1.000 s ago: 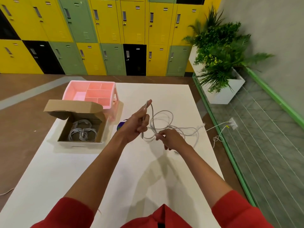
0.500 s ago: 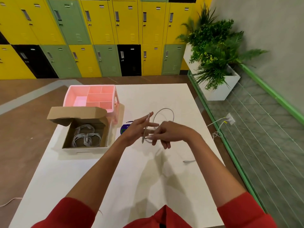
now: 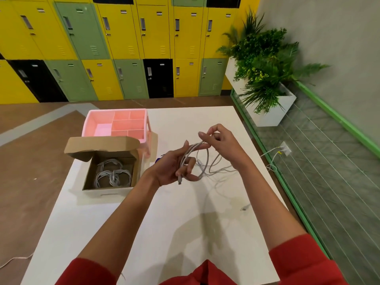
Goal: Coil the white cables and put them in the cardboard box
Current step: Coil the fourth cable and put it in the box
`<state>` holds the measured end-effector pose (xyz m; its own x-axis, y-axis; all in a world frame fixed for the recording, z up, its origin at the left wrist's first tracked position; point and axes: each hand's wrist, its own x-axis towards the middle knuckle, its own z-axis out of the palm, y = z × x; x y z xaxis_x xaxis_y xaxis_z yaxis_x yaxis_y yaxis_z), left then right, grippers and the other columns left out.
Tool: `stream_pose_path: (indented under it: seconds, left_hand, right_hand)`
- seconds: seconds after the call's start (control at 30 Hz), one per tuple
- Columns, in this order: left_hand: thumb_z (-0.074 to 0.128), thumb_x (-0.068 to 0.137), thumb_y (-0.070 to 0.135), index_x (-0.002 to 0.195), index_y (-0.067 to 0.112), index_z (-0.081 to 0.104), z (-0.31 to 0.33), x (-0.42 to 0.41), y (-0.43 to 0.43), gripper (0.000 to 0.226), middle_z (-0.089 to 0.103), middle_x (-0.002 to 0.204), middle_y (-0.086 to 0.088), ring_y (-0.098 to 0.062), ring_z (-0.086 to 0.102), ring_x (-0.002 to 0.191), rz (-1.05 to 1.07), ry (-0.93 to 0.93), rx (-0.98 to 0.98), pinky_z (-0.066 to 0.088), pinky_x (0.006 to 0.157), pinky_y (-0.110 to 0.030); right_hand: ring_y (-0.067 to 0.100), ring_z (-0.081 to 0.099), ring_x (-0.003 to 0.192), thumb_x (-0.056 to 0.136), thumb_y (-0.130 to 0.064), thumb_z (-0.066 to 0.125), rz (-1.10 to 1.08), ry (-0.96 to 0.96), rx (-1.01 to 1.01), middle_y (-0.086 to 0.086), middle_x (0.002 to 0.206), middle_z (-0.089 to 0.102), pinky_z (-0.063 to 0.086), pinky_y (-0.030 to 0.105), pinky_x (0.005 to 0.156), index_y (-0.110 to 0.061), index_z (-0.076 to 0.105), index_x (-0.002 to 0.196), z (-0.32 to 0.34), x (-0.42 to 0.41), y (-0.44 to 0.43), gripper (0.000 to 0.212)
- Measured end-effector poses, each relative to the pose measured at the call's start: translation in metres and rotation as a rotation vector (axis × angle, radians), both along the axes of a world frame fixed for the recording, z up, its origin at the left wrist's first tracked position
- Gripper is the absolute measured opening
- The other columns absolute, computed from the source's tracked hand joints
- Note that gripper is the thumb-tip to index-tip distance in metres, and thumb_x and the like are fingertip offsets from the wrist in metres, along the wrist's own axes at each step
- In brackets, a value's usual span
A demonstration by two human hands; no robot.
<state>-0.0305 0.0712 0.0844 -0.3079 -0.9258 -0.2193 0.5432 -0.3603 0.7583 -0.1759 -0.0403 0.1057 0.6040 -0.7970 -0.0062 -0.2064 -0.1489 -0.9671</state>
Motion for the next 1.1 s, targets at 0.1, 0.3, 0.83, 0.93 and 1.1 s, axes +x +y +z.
stream_pose_path:
  seconds: [0.1, 0.3, 0.83, 0.93, 1.1]
  left_hand:
    - [0.025, 0.1, 0.039, 0.13, 0.012, 0.055, -0.003, 0.005, 0.006, 0.05, 0.045, 0.046, -0.006, -0.004, 0.029, 0.023, -0.003, 0.094, 0.005, 0.053, 0.047, -0.024]
    - [0.034, 0.098, 0.036, 0.126, 0.007, 0.053, -0.012, 0.016, 0.017, 0.044, 0.045, 0.047, -0.005, -0.003, 0.031, 0.022, -0.142, 0.089, -0.023, 0.056, 0.048, -0.024]
    - [0.062, 0.089, 0.032, 0.105, 0.005, 0.054, -0.004, 0.016, 0.021, 0.032, 0.039, 0.037, 0.006, -0.001, 0.028, 0.021, -0.01, 0.149, -0.072, 0.032, 0.029, -0.012]
    - [0.056, 0.09, 0.03, 0.099, 0.007, 0.052, -0.003, 0.016, 0.022, 0.025, 0.038, 0.036, 0.007, -0.002, 0.027, 0.021, 0.018, 0.128, -0.063, 0.031, 0.03, -0.012]
    - [0.054, 0.097, 0.023, 0.128, 0.001, 0.051, -0.001, 0.018, 0.023, 0.038, 0.041, 0.041, 0.002, -0.005, 0.031, 0.025, -0.078, 0.415, -0.141, 0.04, 0.037, -0.015]
  right_hand:
    - [0.019, 0.036, 0.069, 0.084, -0.042, 0.07, -0.019, -0.012, 0.002, 0.014, 0.069, 0.042, 0.029, 0.029, 0.061, -0.011, 0.056, 0.085, -0.006, 0.001, 0.007, 0.034]
    - [0.022, 0.027, 0.065, 0.082, -0.035, 0.073, -0.006, -0.047, -0.036, 0.008, 0.069, 0.036, 0.026, 0.025, 0.056, 0.001, 0.063, 0.079, -0.013, 0.005, 0.017, 0.037]
    - [0.008, 0.025, 0.053, 0.082, -0.03, 0.074, -0.187, -0.177, -0.085, -0.007, 0.056, 0.027, 0.028, 0.023, 0.054, -0.003, 0.055, 0.071, -0.004, 0.012, 0.022, 0.034]
    - [0.008, 0.025, 0.051, 0.082, -0.029, 0.074, -0.207, -0.191, -0.099, -0.008, 0.055, 0.027, 0.027, 0.022, 0.052, -0.011, 0.053, 0.069, -0.002, 0.012, 0.023, 0.031]
    - [0.007, 0.028, 0.055, 0.085, -0.029, 0.07, -0.149, -0.179, -0.098, -0.005, 0.059, 0.03, 0.028, 0.019, 0.052, -0.008, 0.058, 0.077, -0.001, 0.011, 0.023, 0.025]
